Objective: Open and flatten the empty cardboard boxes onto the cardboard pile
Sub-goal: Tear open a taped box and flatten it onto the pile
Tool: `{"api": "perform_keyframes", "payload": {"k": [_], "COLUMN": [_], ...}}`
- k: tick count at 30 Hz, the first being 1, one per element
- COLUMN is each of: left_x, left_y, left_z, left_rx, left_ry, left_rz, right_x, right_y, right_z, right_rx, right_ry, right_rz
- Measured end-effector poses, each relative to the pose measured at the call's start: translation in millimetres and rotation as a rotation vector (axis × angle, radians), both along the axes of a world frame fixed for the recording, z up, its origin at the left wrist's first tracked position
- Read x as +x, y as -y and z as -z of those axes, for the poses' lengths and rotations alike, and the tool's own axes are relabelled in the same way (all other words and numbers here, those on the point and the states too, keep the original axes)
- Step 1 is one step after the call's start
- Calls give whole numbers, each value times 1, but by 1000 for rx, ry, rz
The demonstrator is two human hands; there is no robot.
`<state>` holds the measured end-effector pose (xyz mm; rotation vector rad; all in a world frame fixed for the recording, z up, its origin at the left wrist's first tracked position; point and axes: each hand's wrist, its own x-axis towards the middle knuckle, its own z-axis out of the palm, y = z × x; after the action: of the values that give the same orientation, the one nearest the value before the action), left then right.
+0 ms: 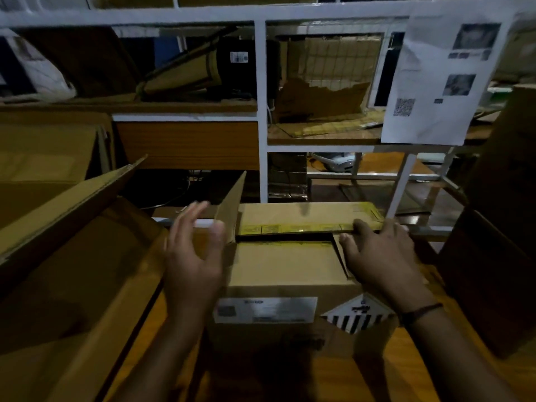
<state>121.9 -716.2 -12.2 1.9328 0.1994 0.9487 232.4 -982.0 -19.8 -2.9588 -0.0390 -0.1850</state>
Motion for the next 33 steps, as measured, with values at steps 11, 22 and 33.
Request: {"api": "perform_keyframes", "payload": {"k": [11, 22, 33], "left_x": [-1, 31, 30], "left_y": [21, -57, -70], "left_z": [13, 37, 35], "left_rx": [799, 150, -26], "left_ry": [65, -704, -618], "left_rz": [119, 25, 197], "right_x": [-9, -8, -7], "right_y": [-38, -40, -42], "right_z": [-2, 1, 3], "right_rx": [9, 12, -13], "right_ry": [91, 100, 92], "right_rz": [-287, -280, -267]}}
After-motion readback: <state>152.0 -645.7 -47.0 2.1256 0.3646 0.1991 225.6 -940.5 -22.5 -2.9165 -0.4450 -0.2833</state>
